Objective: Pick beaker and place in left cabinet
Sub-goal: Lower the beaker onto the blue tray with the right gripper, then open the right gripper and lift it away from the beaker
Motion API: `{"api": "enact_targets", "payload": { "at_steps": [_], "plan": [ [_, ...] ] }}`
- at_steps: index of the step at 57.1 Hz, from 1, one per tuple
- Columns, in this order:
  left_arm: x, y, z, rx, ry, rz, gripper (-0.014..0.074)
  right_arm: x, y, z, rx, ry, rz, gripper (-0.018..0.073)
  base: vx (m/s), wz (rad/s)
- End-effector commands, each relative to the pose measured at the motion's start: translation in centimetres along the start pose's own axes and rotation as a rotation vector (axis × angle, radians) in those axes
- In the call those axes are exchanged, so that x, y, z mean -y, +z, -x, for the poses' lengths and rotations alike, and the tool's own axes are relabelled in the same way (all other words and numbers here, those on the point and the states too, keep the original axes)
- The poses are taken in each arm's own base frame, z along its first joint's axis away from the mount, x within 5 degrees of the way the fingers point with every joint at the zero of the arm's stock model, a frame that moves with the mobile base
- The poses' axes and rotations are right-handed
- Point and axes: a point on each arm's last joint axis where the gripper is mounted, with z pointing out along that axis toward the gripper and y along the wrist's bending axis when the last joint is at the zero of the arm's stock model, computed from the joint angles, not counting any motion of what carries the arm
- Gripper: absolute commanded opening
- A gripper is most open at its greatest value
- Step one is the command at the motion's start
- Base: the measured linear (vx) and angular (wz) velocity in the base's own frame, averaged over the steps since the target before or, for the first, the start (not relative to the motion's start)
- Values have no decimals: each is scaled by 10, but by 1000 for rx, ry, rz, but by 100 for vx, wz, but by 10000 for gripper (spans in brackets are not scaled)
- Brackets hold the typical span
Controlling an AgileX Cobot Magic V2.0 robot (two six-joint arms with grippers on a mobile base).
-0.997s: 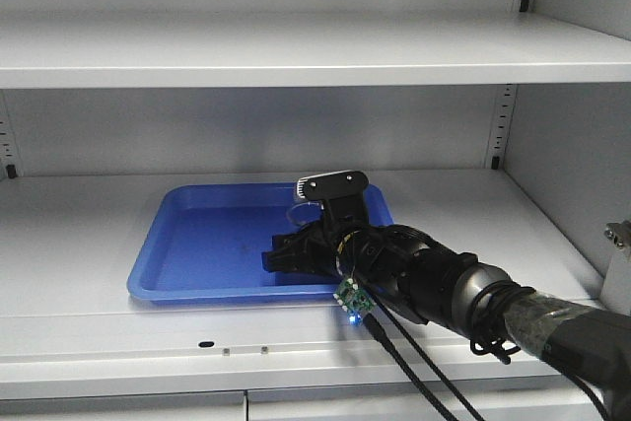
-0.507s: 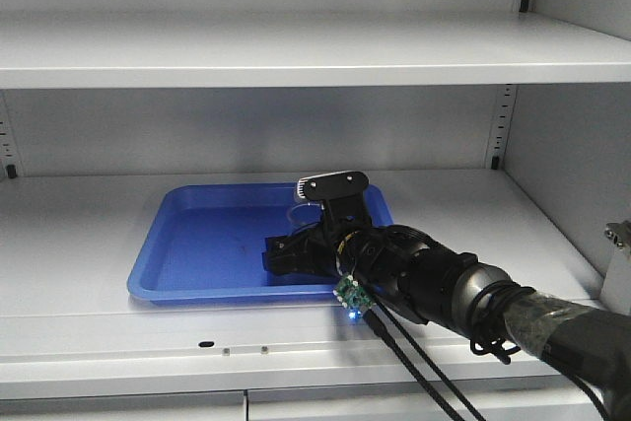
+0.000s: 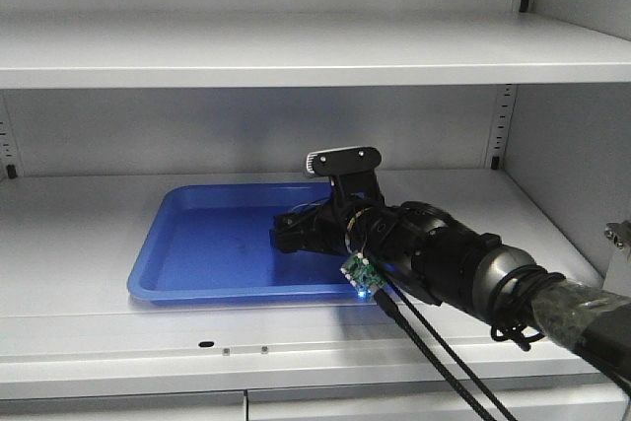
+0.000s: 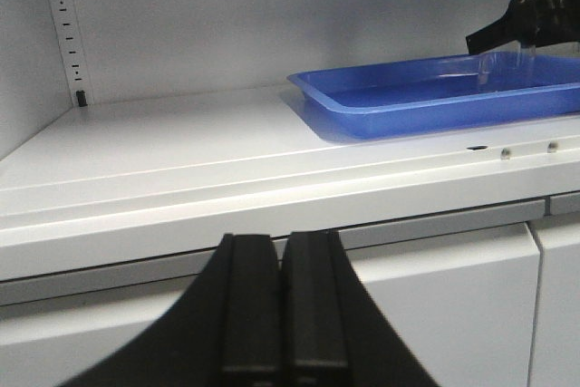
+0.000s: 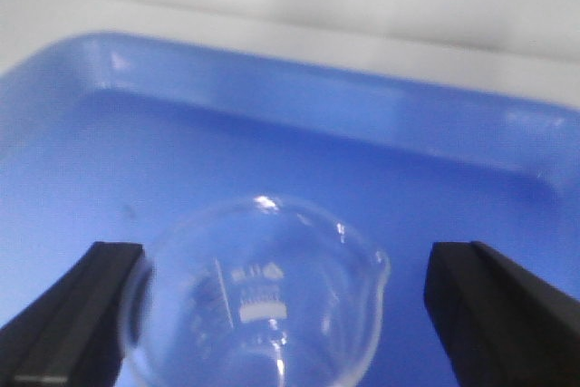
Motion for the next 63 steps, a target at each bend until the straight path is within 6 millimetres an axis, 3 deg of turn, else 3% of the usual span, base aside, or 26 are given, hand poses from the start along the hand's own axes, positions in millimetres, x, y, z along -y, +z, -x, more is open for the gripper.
{"api": "enact_targets", "payload": {
  "at_steps": [1, 17, 26, 44, 56, 63],
  "plan": [
    [0, -1, 3, 85, -11, 7, 1, 0, -30, 49, 162, 0, 28, 614, 0, 0],
    [0, -1, 3, 85, -11, 7, 1, -2, -39, 60, 212, 0, 49, 549, 0, 0],
    [0, -1, 3, 85, -11, 7, 1, -5, -50, 74, 298, -4, 94, 547, 0, 0],
    [0, -1, 3, 85, -11, 7, 1, -3, -69, 88, 307, -1, 67, 547, 0, 0],
    [0, -1, 3, 85, -11, 7, 1, -1, -106, 83, 296, 21, 74, 547, 0, 0],
    [0, -1, 3, 85, -11, 7, 1, 1, -139, 78, 292, 18, 73, 547, 0, 0]
  ]
}}
